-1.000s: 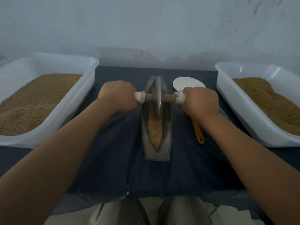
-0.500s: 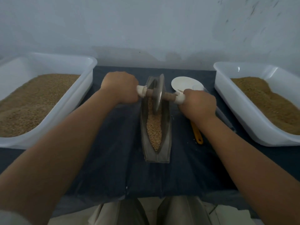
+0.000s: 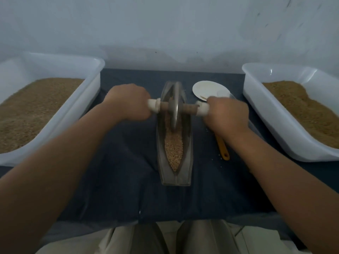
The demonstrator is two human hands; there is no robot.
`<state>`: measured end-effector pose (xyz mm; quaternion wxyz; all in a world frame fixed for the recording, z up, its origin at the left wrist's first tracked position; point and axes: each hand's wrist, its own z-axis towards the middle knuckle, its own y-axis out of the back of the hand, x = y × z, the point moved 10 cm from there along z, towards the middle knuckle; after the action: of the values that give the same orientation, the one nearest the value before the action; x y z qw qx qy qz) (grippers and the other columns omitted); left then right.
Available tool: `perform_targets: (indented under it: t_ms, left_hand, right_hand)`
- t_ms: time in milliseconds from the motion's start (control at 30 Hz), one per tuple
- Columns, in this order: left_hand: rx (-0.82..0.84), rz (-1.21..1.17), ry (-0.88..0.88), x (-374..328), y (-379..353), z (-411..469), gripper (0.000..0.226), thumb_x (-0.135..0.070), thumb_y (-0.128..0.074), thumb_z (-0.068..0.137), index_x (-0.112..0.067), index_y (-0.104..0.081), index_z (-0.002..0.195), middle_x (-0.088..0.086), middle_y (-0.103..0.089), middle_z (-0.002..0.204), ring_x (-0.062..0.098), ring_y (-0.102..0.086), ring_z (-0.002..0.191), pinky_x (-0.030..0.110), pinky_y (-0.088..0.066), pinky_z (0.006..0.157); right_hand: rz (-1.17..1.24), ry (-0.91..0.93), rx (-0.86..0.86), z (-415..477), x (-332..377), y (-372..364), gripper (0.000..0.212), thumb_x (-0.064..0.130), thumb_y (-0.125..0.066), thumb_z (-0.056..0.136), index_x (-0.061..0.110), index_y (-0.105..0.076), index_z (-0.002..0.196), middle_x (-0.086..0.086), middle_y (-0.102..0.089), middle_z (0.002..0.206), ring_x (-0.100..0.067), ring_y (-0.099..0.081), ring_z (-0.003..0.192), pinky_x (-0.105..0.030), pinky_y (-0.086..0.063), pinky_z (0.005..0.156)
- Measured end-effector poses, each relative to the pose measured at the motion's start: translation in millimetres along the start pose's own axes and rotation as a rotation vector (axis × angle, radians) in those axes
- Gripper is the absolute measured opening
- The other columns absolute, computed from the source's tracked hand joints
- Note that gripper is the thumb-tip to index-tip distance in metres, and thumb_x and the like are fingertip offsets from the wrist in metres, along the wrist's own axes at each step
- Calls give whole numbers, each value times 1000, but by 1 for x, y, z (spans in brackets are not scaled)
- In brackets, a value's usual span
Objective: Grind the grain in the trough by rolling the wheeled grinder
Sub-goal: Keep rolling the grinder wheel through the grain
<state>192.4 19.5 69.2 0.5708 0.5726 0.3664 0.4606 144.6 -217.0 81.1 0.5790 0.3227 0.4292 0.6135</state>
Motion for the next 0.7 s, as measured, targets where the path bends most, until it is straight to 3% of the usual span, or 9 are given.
perform_targets:
  t_ms: [133,333,433,533,600,700]
  left_hand:
    - [-14,-95,86,9,-8,0,30,-55,-54,77,-26,-63,75,-4,-64,80,27,-63,76,36,-46,67]
    - [-74,-78,-27,-5,-12,-75,32,-61,-49,76,-31,-56,66,-12,-55,62,8,-52,56,26,-31,49]
    - [-160,-31,-57,-9,-6,-87,34,-61,-54,80,-32,-52,62,-13,-50,54,6,-47,48,24,-27,46]
    - [-112,-39,1,-4,-6,-54,29,-56,-53,78,-30,-56,65,-11,-56,61,11,-52,55,26,-33,50]
    - [-68,-54,78,4,-6,-25,27,-53,-54,76,-28,-59,69,-9,-59,70,16,-56,63,30,-39,57]
    - [-94,-84,140,8,1,-5,30,-53,-55,79,-25,-61,72,-4,-62,75,23,-59,69,34,-45,65]
  right_hand:
    - [-19,29,82,27,6,0,23,37,-54,94,17,-61,86,-1,-58,72,-26,-53,65,-33,-38,59]
    - [-21,116,15,-50,12,36,23,43,-72,82,27,-57,76,10,-45,58,-21,-50,50,-27,-38,46]
    - [17,117,37,-71,8,38,23,50,-69,79,28,-63,80,9,-53,59,-21,-56,51,-33,-50,48]
    - [14,78,34,-42,7,26,26,47,-71,83,27,-56,76,9,-49,61,-23,-56,57,-29,-43,50]
    - [4,53,9,-9,9,17,25,44,-61,89,26,-50,75,7,-49,64,-25,-55,61,-30,-40,52]
    - [-8,13,56,23,7,7,27,44,-46,91,21,-56,80,0,-58,70,-28,-59,65,-36,-49,59]
